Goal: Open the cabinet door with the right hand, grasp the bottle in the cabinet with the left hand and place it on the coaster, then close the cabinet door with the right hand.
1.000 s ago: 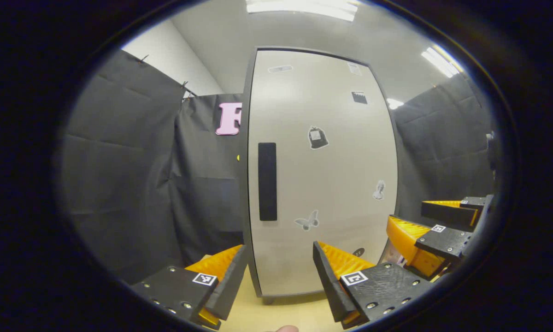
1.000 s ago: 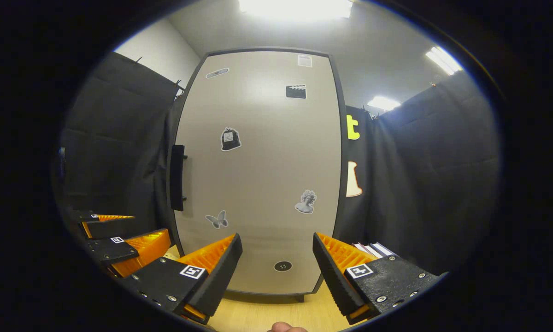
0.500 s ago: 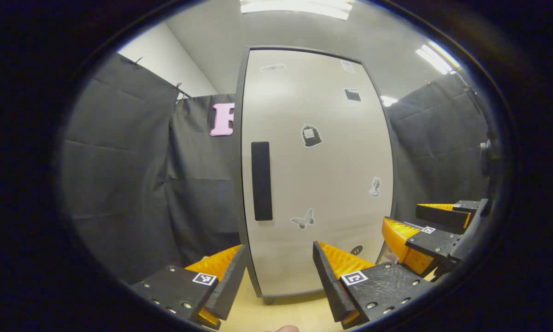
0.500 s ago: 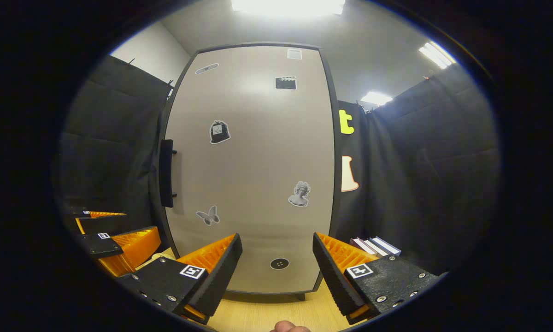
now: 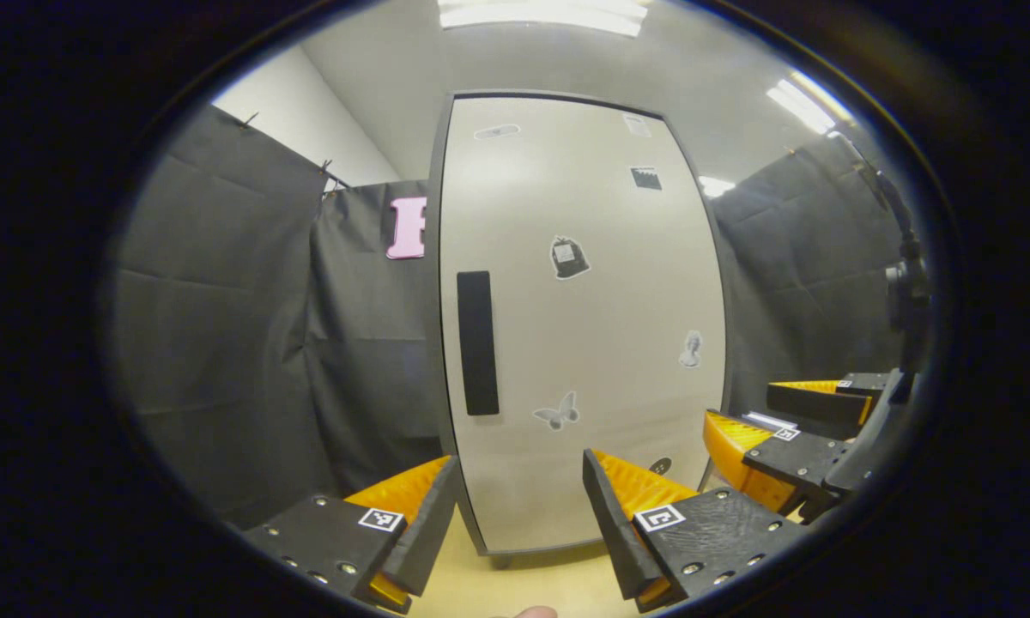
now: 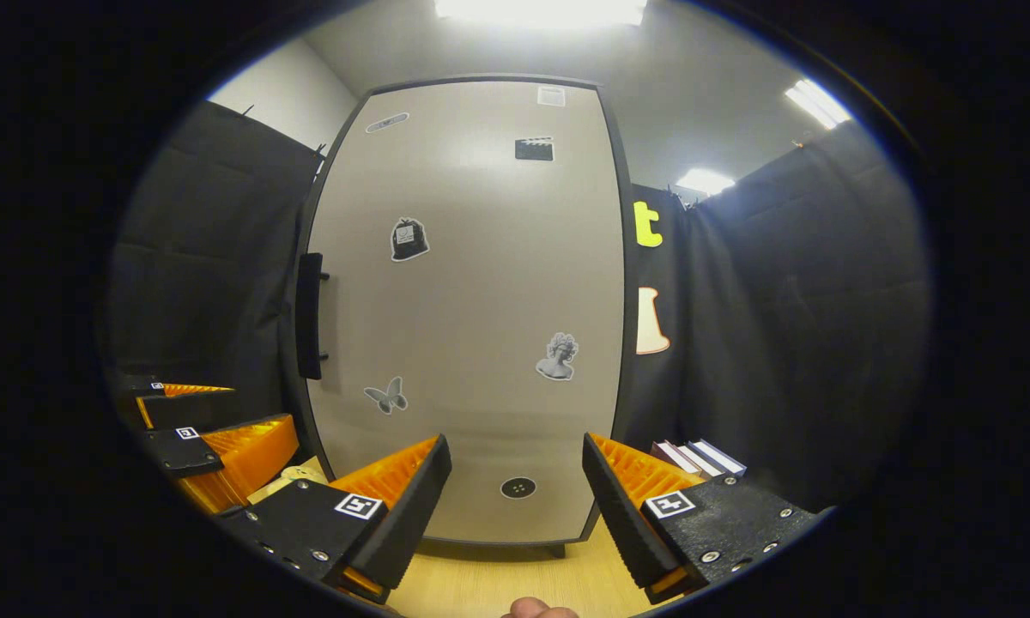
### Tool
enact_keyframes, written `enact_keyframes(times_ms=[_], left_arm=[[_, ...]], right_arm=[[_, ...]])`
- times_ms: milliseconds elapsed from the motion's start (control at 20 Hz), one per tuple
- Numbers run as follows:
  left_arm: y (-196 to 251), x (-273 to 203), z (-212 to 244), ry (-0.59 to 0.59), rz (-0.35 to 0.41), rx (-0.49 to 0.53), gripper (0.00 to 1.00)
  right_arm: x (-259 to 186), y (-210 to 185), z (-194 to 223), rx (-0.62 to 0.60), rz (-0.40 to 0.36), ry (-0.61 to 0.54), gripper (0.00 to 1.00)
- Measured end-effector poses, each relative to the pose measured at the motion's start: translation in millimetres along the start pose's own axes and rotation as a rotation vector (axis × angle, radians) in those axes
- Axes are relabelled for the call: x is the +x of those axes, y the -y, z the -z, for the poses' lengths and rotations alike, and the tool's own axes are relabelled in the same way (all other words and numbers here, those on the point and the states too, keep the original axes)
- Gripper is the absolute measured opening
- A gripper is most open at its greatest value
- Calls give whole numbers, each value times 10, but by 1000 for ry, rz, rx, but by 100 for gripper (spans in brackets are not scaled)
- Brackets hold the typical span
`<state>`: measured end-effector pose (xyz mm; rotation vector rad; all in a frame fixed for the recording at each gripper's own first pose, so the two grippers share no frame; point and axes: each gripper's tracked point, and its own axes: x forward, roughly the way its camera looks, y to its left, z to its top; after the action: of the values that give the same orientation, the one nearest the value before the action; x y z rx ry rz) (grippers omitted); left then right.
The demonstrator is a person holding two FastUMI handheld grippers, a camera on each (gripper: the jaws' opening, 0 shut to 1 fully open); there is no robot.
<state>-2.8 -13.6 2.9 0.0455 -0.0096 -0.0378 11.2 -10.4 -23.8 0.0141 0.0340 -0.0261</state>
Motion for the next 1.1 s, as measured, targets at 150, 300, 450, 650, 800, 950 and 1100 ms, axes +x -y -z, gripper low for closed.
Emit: enact_keyframes(times_ms=[150,300,450,650,800,950,1100], left_arm=[[-15,-28,12,-3,-4,-9,78],[-37,-66,9,-4,-6,-14,78],[-73,-110,-35,11,-12,-6,78],[-92,-122,-70,22,-14,3,78],[-45,-68,-57,23,7,11,78],[-5,7,-1,22,37,-1,78],[-88,37,35,16,10,-20,82]], right_arm=[[-17,19,-1,6,2,-3,95],[-31,25,7,4,2,-4,95],[-30,5,18,6,-5,-8,95],[-25,-38,-2,4,-15,-1,95],[-27,-65,-9,17,-27,3,95],[-16,-91,14,29,-50,0,95],[44,-134,114,-16,-72,-37,95]])
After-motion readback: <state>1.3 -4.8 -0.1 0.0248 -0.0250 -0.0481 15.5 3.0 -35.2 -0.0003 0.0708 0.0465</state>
